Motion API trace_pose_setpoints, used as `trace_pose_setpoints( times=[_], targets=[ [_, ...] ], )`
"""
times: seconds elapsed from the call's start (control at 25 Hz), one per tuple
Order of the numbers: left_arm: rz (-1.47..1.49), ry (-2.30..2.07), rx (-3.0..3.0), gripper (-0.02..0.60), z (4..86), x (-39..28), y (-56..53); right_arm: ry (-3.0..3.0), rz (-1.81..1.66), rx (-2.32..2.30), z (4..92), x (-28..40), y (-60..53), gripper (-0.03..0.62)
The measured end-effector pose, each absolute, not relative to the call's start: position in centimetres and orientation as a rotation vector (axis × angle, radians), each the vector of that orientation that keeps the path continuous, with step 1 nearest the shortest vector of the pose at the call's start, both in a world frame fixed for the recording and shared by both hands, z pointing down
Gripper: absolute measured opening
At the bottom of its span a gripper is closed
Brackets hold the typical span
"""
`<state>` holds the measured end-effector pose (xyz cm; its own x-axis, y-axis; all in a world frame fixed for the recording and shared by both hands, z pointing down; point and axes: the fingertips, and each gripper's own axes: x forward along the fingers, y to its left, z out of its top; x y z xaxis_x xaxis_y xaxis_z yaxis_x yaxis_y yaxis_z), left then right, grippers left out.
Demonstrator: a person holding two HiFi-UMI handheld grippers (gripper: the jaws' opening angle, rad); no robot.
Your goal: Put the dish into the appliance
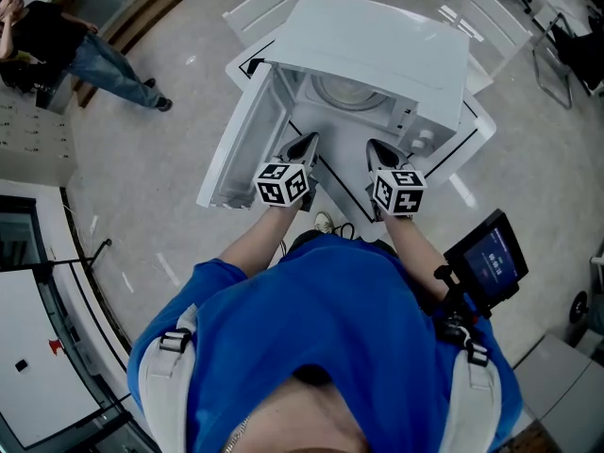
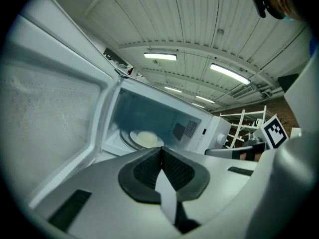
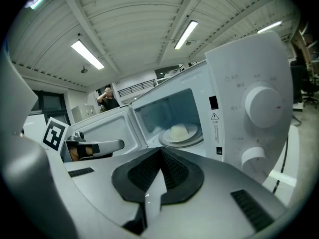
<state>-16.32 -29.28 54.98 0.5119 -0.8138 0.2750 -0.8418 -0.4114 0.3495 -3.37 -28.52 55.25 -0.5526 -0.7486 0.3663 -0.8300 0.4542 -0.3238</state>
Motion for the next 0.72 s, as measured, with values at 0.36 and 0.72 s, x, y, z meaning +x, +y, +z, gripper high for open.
trace_pose_setpoints(
  times=[0.36, 0.72],
  targets=[
    [0.073, -1.362, 2.311, 0.006, 54.97, -16.20, -29.07, -2.537, 0.713, 1.380, 55.42, -3.33, -28.39, 0.002],
    [0.076, -1.357, 2.307, 0.006, 54.85, -16.12, -28.49, -2.540, 0.706, 1.378, 55.13, -3.26, -27.93, 0.002]
  ],
)
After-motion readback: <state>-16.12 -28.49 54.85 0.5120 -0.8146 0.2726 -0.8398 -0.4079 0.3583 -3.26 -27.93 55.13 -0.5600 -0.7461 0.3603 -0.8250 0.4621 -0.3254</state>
